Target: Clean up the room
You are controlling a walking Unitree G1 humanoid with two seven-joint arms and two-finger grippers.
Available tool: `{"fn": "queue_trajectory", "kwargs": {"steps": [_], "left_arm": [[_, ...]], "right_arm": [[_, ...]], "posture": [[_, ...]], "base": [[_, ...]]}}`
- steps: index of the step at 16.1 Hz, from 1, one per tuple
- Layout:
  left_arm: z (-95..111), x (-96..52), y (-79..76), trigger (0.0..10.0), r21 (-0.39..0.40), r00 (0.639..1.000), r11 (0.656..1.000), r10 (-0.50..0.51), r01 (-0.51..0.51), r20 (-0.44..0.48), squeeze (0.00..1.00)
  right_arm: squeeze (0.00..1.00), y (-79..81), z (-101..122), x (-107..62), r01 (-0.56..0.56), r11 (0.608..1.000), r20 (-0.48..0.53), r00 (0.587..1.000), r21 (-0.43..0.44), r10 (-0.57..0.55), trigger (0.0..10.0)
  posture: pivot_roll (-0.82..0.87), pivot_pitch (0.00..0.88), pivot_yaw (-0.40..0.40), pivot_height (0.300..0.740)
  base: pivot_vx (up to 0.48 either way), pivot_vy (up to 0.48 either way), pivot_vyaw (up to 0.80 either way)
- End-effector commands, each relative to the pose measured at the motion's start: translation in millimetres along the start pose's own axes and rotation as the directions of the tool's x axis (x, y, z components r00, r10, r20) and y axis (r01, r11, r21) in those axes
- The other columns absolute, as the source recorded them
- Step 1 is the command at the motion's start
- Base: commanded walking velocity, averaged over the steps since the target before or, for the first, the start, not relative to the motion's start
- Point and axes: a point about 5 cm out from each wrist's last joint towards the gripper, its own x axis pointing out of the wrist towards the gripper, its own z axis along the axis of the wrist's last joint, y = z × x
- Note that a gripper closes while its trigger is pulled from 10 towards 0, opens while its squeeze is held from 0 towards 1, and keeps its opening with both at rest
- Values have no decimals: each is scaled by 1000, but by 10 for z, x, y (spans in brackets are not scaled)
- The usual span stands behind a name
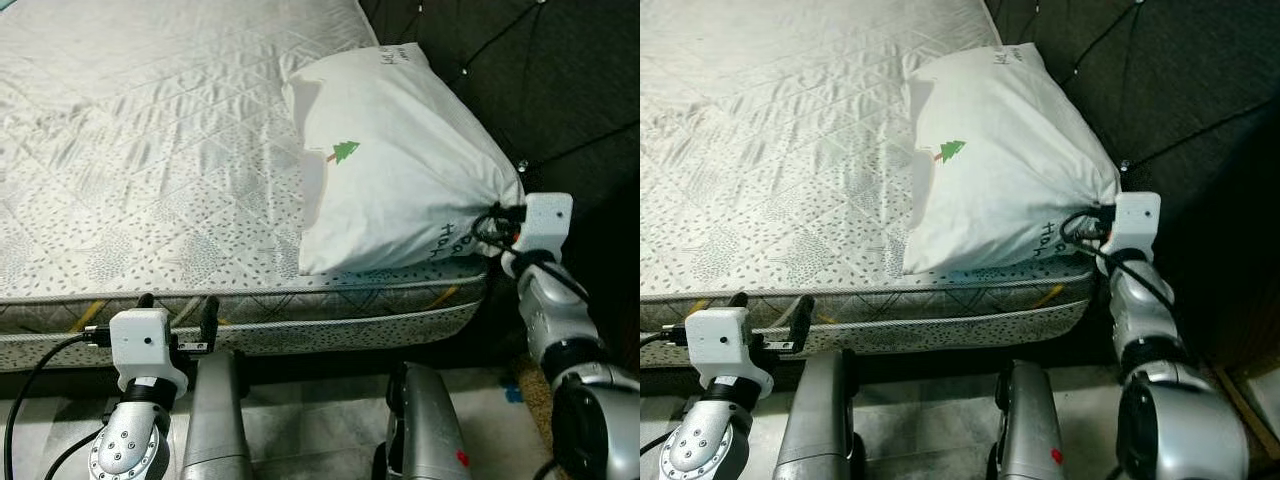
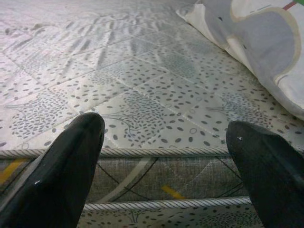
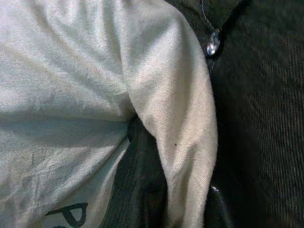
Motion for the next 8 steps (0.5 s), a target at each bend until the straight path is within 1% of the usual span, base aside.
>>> {"fn": "queue_trajectory", "kwargs": {"steps": [1, 2, 3, 4, 5, 7, 8], "left_arm": [[16, -25, 17, 10000, -1, 1000, 1000, 1, -1, -3, 0], [10, -14, 7, 10000, 0, 1000, 1000, -9, 9, -6, 0], [8, -8, 3, 10000, 0, 1000, 1000, -13, 13, -8, 0], [7, -1, 2, 10000, 0, 1000, 1000, -15, 15, -8, 0], [7, 12, 1, 10000, 1, 1000, 1000, -19, 19, -8, 0], [3, 16, -1, 10000, 0, 1000, 1000, -18, 18, -8, 0], [2, 15, -1, 10000, -1, 1000, 1000, -15, 15, -7, 0]], "right_arm": [[0, -134, -91, -79, 59, 998, -15, 998, 26, -59, 0], [0, -105, -142, -103, 52, 999, -28, 998, 10, -52, 0], [0, -72, -162, -108, 43, 999, -34, 998, -6, -43, 4235], [0, -20, -155, -103, 9, 1000, -20, 1000, 12, -9, 10000], [1000, 53, -128, -87, -19, 1000, 1, 1000, 9, 19, 10000], [1000, 154, -59, -45, -45, 999, 30, 999, -13, 45, 10000], [1000, 173, -30, -31, -48, 999, 42, 998, -26, 49, 10000]], "posture": [[75, 150, -29, 508], [70, 151, -22, 508], [69, 150, -19, 508], [69, 150, -19, 508], [69, 150, -19, 508], [71, 149, -22, 508], [73, 149, -26, 508]], "base": [[0, 0, 0], [0, 0, 0], [0, 0, 0], [0, 0, 0], [0, 0, 0], [0, 0, 0], [0, 0, 0]]}}
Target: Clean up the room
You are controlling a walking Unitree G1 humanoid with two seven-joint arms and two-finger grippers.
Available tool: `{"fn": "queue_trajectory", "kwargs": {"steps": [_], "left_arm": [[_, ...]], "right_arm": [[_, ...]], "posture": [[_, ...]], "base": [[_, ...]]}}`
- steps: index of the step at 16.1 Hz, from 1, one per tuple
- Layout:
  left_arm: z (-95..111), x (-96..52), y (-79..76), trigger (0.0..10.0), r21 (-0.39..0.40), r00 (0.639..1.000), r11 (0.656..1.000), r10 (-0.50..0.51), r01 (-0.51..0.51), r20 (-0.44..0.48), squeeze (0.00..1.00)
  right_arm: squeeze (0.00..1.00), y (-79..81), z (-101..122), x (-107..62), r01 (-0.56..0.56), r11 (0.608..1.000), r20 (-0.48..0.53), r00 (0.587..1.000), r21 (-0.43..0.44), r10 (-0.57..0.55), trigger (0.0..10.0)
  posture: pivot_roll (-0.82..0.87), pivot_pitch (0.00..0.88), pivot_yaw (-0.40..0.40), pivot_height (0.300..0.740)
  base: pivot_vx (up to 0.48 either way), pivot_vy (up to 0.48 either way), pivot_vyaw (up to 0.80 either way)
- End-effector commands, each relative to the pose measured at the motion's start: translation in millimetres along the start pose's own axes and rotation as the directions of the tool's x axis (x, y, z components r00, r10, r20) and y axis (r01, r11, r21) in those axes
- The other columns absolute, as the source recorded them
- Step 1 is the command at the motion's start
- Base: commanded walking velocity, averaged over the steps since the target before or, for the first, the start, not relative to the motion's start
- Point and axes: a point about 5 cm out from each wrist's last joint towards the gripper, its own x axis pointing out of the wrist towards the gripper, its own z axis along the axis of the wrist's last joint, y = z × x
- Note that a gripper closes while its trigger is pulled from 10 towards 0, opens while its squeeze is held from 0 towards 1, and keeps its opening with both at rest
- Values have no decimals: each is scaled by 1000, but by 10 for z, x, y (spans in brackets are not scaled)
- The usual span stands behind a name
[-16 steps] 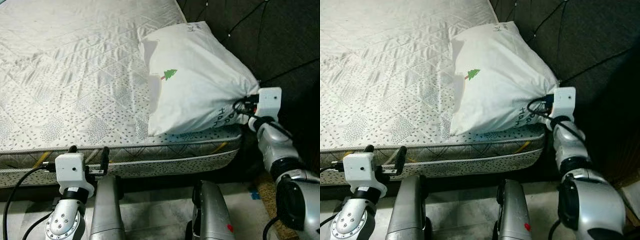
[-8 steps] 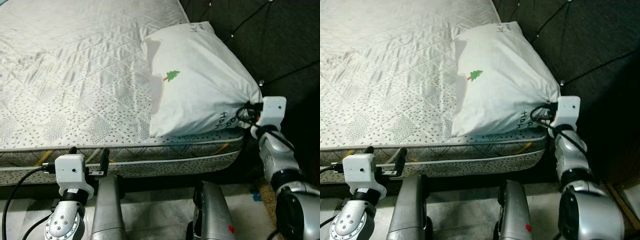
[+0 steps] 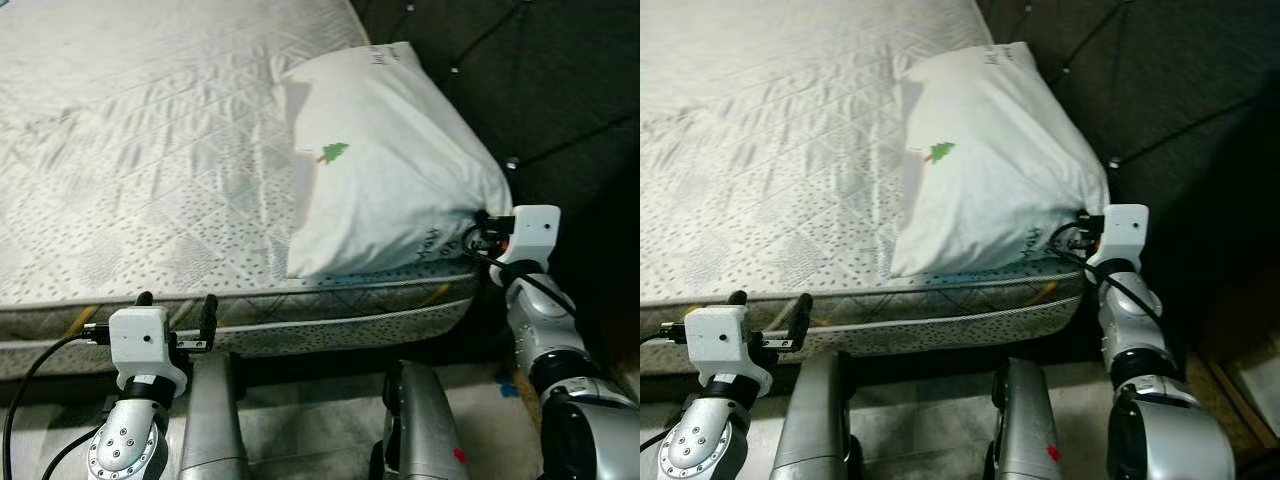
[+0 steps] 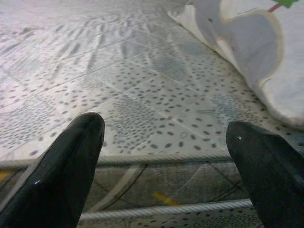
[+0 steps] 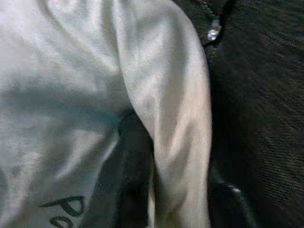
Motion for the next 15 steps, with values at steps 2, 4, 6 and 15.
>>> {"fn": "queue_trajectory", "kwargs": {"steps": [2, 4, 6, 15], "left_arm": [[-17, -12, -2, 10000, -8, 1000, 1000, -2, 2, -9, 0], [-22, -9, -7, 10000, -10, 1000, 1000, 1, -1, -9, 0], [-21, -12, -6, 10000, -13, 1000, 1000, 3, -3, -7, 0], [-27, 138, -22, 10000, -18, 1000, 1000, -19, 19, 10, 0]], "right_arm": [[1000, 11, 109, 38, 4, 999, 49, 999, -33, -3, 10000], [1000, 12, 207, 76, 17, 999, 88, 996, -44, -13, 10000], [1000, -1, 322, 97, 37, 999, 146, 989, -40, -31, 10000], [1000, 281, 577, 144, -74, 996, 263, 963, 56, 57, 10000]], "posture": [[75, 148, -33, 508], [72, 145, -40, 508], [72, 145, -40, 508], [42, 89, -26, 508]], "base": [[0, 0, 0], [0, 0, 0], [0, 0, 0], [0, 0, 0]]}}
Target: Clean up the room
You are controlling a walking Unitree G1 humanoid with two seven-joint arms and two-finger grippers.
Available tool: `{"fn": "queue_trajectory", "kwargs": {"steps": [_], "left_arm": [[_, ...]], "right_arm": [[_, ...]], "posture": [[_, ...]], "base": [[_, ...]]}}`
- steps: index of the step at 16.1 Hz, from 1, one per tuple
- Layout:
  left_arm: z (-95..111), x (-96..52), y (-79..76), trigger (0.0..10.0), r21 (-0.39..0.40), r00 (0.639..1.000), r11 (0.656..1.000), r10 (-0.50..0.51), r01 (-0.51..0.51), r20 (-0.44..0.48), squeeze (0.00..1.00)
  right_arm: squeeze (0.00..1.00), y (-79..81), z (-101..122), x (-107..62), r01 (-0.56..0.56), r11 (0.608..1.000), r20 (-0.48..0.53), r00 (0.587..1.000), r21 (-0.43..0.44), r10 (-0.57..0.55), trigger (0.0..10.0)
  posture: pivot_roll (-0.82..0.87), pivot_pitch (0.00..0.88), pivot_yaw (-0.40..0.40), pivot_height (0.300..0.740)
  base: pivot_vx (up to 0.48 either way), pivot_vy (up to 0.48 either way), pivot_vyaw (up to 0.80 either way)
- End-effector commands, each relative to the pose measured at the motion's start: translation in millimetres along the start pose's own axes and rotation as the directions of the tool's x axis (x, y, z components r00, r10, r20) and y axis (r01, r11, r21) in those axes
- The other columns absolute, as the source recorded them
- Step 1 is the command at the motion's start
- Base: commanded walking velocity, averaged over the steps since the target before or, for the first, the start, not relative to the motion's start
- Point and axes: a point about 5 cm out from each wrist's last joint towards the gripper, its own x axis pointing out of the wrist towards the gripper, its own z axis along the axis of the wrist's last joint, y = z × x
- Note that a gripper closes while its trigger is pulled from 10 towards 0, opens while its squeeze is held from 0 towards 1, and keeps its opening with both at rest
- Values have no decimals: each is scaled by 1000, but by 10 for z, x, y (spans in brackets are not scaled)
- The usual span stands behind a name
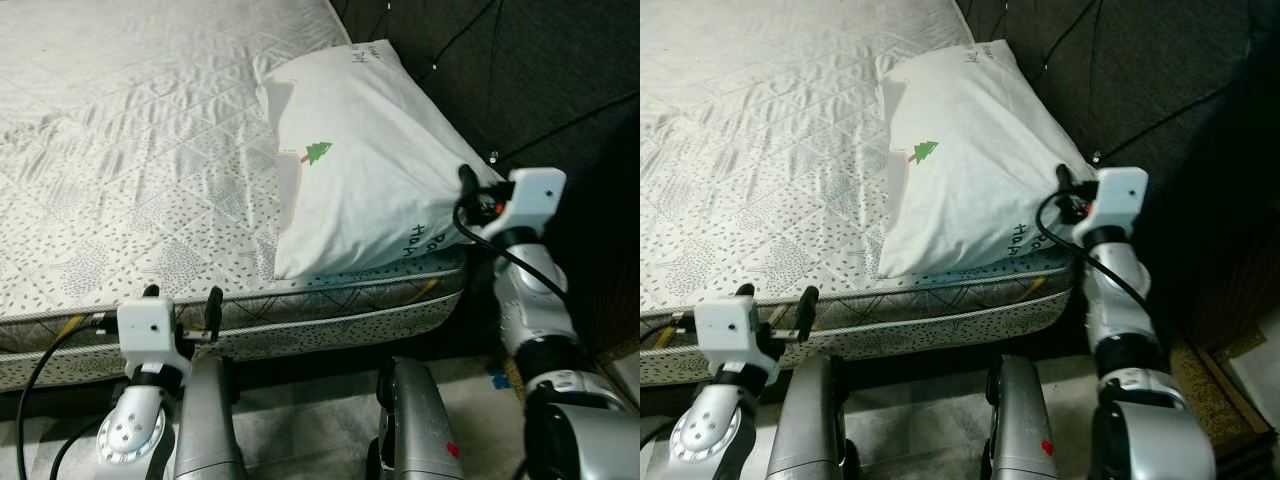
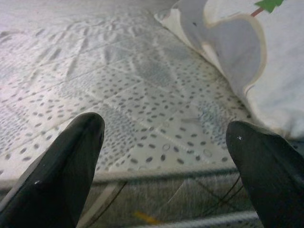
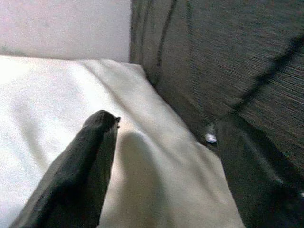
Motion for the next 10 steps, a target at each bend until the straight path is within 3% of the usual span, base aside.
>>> {"fn": "queue_trajectory", "kwargs": {"steps": [1, 3, 7, 8, 9, 10], "left_arm": [[-24, 18, 7, 10000, -5, 1000, 1000, -6, 6, -2, 0], [-23, 104, -3, 10000, -11, 1000, 1000, -5, 5, 14, 0], [12, 252, 1, 10000, -18, 998, 1000, 9, -8, 56, 0], [18, 279, 6, 10000, -19, 998, 1000, 11, -10, 62, 0], [29, 325, 15, 10000, -19, 997, 1000, 15, -14, 74, 0], [34, 349, 20, 10000, -19, 996, 1000, 17, -16, 82, 0]], "right_arm": [[1000, 85, 80, 64, -44, 999, 15, 999, 17, 44, 10000], [1000, 254, 11, 40, -126, 991, -21, 992, 41, 127, 10000], [1000, 350, -118, -49, -134, 987, -60, 988, 85, 139, 10000], [725, 364, -119, -51, -125, 987, -63, 989, 104, 132, 10000], [0, 397, -92, -49, -150, 986, -47, 987, 77, 154, 10000], [0, 402, -75, -44, -149, 985, -36, 988, 86, 152, 10000]], "posture": [[34, 69, -28, 508], [20, 38, -32, 508], [5, 0, -39, 508], [2, 0, -40, 508], [-2, 0, -39, 508], [-4, 0, -38, 508]], "base": [[0, 0, 0], [0, 0, 0], [0, 0, 0], [0, 0, 0], [0, 0, 0], [0, 0, 0]]}}
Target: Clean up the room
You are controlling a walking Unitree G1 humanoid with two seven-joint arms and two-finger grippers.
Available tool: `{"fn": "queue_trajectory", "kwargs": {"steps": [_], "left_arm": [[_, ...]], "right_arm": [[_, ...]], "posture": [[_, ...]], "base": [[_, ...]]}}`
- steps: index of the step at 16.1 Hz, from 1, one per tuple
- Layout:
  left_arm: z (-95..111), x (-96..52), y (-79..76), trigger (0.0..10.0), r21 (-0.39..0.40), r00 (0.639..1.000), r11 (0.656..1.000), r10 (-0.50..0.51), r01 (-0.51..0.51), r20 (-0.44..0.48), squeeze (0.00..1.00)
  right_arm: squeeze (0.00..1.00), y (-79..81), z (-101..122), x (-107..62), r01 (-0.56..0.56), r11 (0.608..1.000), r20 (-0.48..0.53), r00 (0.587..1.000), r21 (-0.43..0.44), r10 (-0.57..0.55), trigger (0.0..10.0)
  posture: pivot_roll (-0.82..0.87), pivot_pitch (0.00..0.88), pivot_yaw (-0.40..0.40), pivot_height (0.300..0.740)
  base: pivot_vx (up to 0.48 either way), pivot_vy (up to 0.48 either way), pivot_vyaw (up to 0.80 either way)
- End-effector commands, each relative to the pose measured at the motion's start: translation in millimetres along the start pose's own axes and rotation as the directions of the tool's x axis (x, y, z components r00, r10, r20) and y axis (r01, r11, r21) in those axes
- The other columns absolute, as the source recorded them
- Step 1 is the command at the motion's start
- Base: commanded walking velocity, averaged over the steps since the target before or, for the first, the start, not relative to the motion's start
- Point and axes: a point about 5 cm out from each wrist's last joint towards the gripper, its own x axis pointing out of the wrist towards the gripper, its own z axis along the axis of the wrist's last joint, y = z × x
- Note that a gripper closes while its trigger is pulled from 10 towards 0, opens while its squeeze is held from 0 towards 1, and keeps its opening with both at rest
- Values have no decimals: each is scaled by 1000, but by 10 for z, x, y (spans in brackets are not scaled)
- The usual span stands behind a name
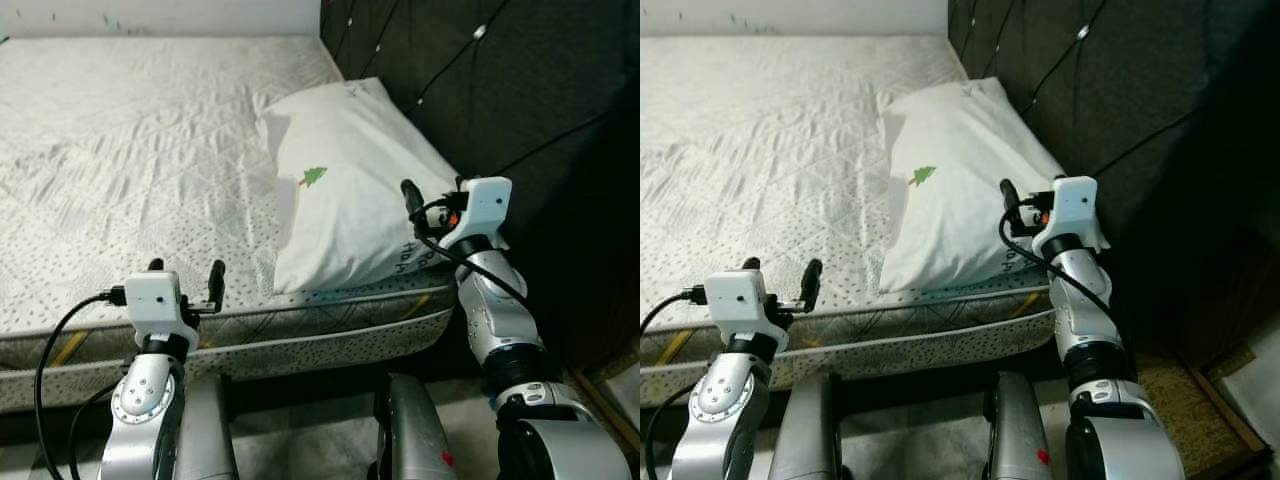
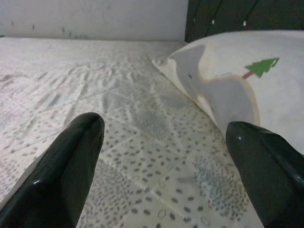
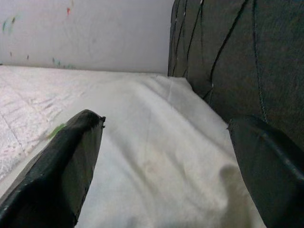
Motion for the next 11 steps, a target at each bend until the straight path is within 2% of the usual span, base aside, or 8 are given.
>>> {"fn": "queue_trajectory", "kwargs": {"steps": [1, 5, 11], "left_arm": [[8, 36, 16, 10000, -3, 1000, 1000, 6, -6, 13, 0], [59, 144, 47, 10000, 2, 999, 1000, 13, -13, 49, 0], [72, 181, 95, 10000, 4, 997, 999, 35, -35, 74, 0]], "right_arm": [[0, 2, 68, 18, -2, 1000, 34, 999, 24, 1, 10000], [0, 63, 175, 114, 3, 997, 76, 997, 78, -9, 10000], [0, 160, 260, 208, -21, 993, 99, 995, 116, 9, 10000]], "posture": [[-7, 0, -35, 508], [-3, 0, -27, 552], [7, 0, -31, 625]], "base": [[0, 0, 0], [0, 0, 0], [0, 0, 0]]}}
